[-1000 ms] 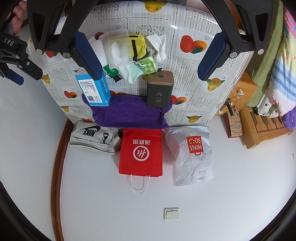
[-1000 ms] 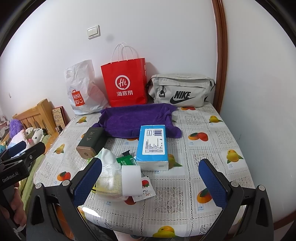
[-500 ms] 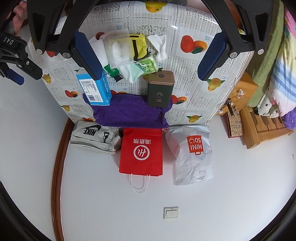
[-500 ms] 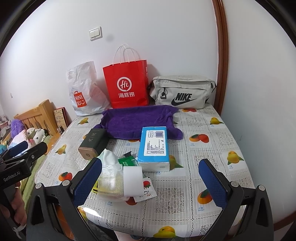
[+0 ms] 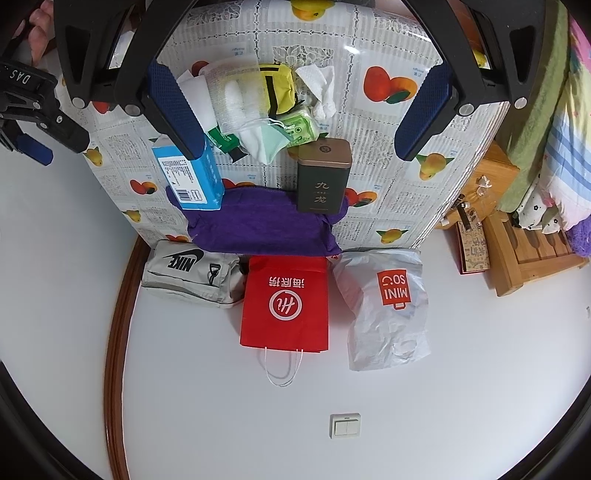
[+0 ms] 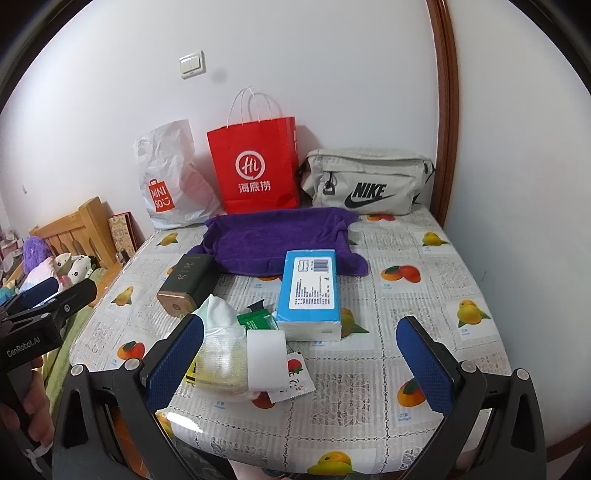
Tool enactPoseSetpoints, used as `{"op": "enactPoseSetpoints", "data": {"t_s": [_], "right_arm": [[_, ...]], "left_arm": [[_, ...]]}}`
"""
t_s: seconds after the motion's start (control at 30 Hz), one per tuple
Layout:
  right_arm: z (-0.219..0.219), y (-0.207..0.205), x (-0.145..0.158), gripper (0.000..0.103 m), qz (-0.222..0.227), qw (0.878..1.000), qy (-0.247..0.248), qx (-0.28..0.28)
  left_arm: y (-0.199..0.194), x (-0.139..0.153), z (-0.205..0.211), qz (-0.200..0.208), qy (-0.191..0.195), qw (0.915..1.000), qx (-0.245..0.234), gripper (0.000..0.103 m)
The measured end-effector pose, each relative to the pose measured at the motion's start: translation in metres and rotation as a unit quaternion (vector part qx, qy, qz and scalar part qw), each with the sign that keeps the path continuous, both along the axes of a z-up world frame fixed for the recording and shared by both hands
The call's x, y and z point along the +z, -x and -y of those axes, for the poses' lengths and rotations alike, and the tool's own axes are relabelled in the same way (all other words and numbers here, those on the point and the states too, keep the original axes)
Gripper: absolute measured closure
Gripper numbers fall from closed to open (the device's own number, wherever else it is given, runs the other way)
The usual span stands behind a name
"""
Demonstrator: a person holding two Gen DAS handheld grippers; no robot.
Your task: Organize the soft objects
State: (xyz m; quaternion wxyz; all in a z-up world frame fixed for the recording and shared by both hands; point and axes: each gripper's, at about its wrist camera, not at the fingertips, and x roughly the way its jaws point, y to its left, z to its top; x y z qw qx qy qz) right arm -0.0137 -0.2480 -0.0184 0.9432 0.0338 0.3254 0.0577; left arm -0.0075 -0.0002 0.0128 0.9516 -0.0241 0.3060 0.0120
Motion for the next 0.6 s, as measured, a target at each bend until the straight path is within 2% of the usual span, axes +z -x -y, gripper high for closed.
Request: {"op": "enactPoseSetpoints", "data": {"t_s": [0.13, 0.33, 0.6], "right_arm": [[0.001, -0.005, -0.009, 0.0, -0.003, 1.0, -0.003, 0.005], [0.003, -0.018, -0.034, 0.001, -0.026, 1.0, -0.01, 0.009], [-0.008, -0.046, -0.088, 0.015, -0.08, 0.995, -0.027, 0.045]], "left_arm": [[-0.01, -0.009, -0.001, -0.009, 0.003, 0.9999, -0.007, 0.0], [-0.033, -0.044, -0.011, -0.052, -0.008, 0.9986, 0.0, 0.0], [-0.051, -0.093, -0.029, -0.089, -0.002, 0.996, 0.006, 0.0]]}}
